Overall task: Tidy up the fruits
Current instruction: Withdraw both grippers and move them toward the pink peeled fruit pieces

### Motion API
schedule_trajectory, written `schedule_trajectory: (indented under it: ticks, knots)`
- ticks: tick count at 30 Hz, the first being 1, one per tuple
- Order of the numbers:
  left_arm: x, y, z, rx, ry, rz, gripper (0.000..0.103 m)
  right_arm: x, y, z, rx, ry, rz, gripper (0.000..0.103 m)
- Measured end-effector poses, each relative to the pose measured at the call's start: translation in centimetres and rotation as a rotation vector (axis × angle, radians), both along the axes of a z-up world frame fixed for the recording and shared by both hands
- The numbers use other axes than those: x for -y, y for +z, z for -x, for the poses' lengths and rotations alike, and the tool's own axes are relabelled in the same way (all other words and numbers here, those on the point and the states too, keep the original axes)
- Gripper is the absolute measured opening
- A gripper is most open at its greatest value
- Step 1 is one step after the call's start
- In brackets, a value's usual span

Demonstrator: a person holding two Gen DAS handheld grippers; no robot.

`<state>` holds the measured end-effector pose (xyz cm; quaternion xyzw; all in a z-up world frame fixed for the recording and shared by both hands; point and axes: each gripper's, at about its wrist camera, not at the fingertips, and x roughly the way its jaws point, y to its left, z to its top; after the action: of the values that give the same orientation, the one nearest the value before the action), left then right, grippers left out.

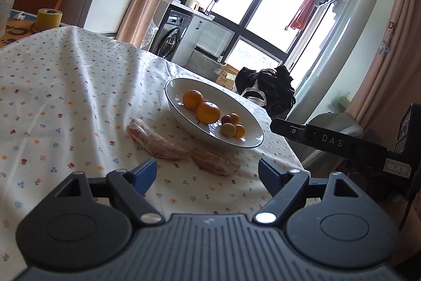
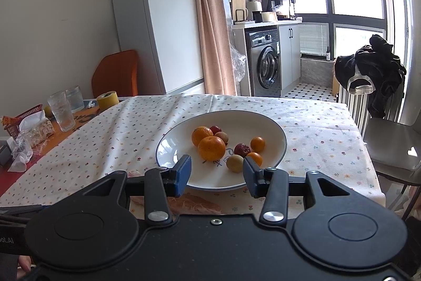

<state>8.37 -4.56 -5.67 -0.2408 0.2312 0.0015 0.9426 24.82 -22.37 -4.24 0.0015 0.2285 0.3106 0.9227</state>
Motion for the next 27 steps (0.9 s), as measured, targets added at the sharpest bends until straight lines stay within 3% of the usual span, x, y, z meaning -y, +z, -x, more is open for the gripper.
schedule_trajectory:
  ticks: [6,19,27]
  knots:
    - [0.4,-0.4,-1.1,-0.017,0.007,-0.003,0.083,0.3,-0.4,-0.5,-0.017,0.002,0.000,0.044]
    - [-0.5,-0.2,-3.9,-0.076,0.060,-0.086,0.083,0.2,-2.4,-1.2,-0.110,0.077,0.006,0.044]
    - [-1.9,-0.9,-6.2,-0.149,0.059,-0.057,0.083,-1.5,-4.2,-1.8,-0.159,0.141,0.043,0.044]
